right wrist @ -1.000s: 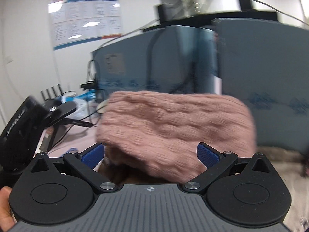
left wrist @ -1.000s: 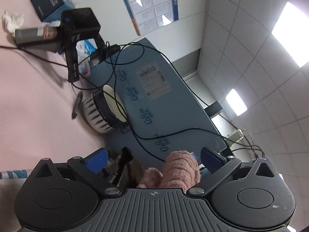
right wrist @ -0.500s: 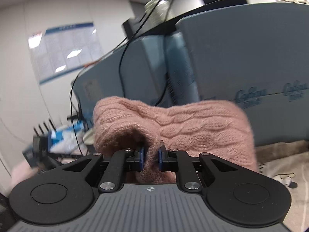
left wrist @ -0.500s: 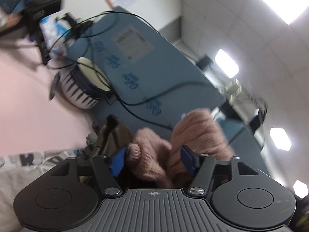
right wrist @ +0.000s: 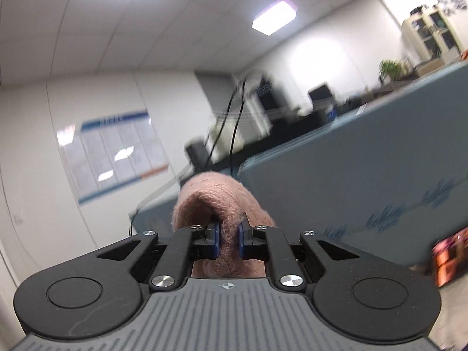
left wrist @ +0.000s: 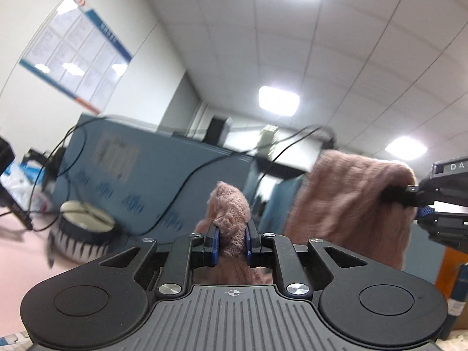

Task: Fold clothes
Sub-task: 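Grasp the pink sweater with the left gripper while the right gripper grasps it too, then lay the pink sweater onto the bed and open both grippers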

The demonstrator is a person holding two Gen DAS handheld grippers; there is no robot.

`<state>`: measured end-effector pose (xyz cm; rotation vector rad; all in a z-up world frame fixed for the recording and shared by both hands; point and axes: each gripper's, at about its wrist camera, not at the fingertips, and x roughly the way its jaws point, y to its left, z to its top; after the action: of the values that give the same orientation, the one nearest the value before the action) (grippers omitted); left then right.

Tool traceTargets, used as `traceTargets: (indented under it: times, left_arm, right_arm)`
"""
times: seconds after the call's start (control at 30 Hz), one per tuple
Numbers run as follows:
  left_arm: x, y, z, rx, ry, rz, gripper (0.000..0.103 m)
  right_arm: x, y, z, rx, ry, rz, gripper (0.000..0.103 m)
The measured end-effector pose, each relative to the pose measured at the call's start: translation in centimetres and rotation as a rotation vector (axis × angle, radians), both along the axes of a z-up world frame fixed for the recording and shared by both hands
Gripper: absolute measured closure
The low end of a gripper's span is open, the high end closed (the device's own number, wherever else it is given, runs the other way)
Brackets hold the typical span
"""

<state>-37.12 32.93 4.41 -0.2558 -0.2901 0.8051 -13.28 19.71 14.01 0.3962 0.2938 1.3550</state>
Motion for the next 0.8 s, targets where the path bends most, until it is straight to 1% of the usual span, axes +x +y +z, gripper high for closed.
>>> traceTargets:
  times: [0.07, 0.2, 0.27, 0.37, 0.5, 0.57, 0.63, 0.67, 0.73, 0.8]
  left_arm:
    - [-0.4, -0.9, 0.3, 0.024, -0.037, -0.039, 0.09]
    - [-0.2, -2.8, 0.6, 0.066, -0.078, -0.122, 0.09]
    - [0.5, -3.8, 0.6, 0.081, -0.072, -0.173, 0.09]
    - [2.4, -5.1, 0.4, 0.072, -0.03, -0.279, 0.09]
    - [5.7, -6.3, -0.5, 0.018, 0.096, -0.431, 0.09]
    - [7.4, -7.1, -1.2, -0.001, 0.192, -0.498, 0.09]
    - [8.9, -8.1, -1.9, -0.006, 0.288, -0.551, 0.09]
    - [9.4, -8.7, -2.2, 0.0, 0.329, -0.564, 0.09]
    - [9.9, -9.6, -2.7, 0.02, 0.397, -0.559, 0.09]
    - [10.0, -10.0, -3.1, 0.013, 0.441, -0.55, 0.089]
  right_arm:
    - [1.3, -2.8, 0.5, 0.027, -0.003, -0.047, 0.093]
    - [4.4, -8.8, 0.4, 0.051, 0.005, -0.164, 0.093]
    - [5.8, -11.9, 0.1, 0.056, 0.006, -0.226, 0.093]
    - [7.4, -16.7, -1.1, 0.033, -0.012, -0.337, 0.093]
    - [9.2, -21.9, -3.8, -0.052, -0.011, -0.466, 0.093]
    - [10.0, -24.2, -5.6, -0.108, 0.0, -0.525, 0.093]
    - [10.7, -25.3, -7.9, -0.186, 0.035, -0.565, 0.093]
    - [11.1, -25.9, -9.1, -0.229, 0.06, -0.578, 0.093]
    - [11.7, -27.3, -11.4, -0.306, 0.109, -0.59, 0.093]
    - [12.2, -28.5, -13.3, -0.371, 0.147, -0.592, 0.093]
